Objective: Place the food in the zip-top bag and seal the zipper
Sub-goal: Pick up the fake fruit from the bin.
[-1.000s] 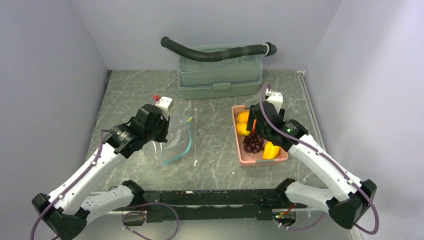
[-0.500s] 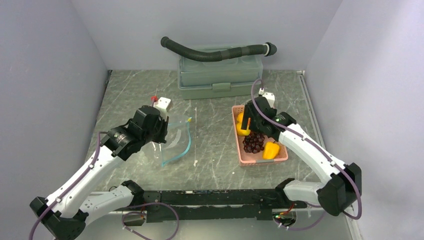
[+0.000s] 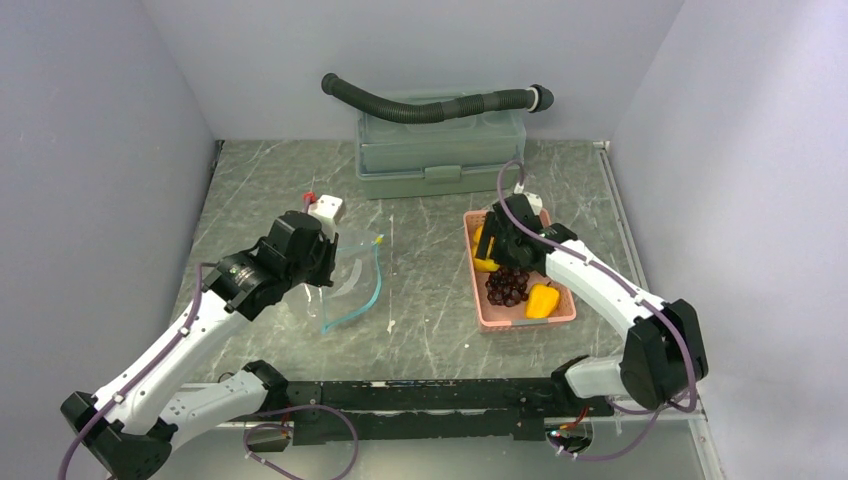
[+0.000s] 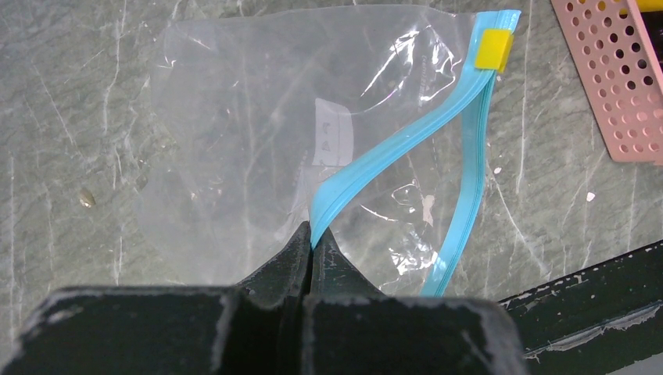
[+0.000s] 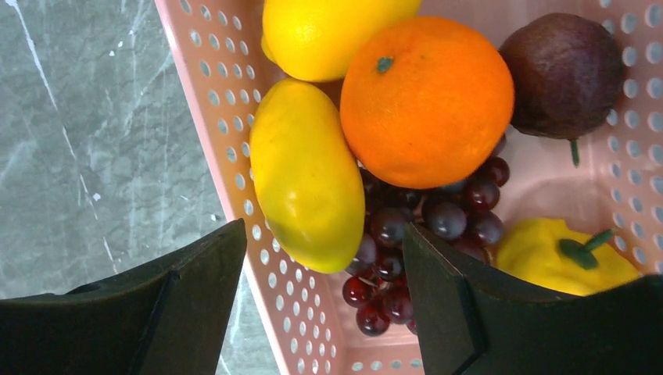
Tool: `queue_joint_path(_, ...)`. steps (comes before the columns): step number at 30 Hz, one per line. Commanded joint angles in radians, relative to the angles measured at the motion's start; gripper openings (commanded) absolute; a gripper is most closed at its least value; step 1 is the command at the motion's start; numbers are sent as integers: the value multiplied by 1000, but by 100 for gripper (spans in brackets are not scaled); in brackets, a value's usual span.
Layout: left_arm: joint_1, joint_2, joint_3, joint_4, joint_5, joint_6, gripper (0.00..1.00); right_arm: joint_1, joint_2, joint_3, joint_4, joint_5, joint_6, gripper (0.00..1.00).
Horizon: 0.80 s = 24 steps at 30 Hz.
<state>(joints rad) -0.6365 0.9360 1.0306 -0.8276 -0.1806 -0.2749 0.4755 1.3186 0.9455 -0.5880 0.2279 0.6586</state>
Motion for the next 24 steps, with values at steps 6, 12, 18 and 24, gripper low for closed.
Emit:
queue_joint_path(6,-5,-8,-4,28,0,12,0,-24,59,3,129,-76,43,74)
queue_joint_path(12,-5,-10,-3,28,-5,14,0,-38,106,2,151,-70,60,69)
queue_joint_path(18,-5,-11,-3,27,-9,16,0,-47,130,-13,185,-88,71,63)
queue_joint_path(24,-4,-8,-5,28,-13,16,0,-55,135,-19,203,-114,70,40)
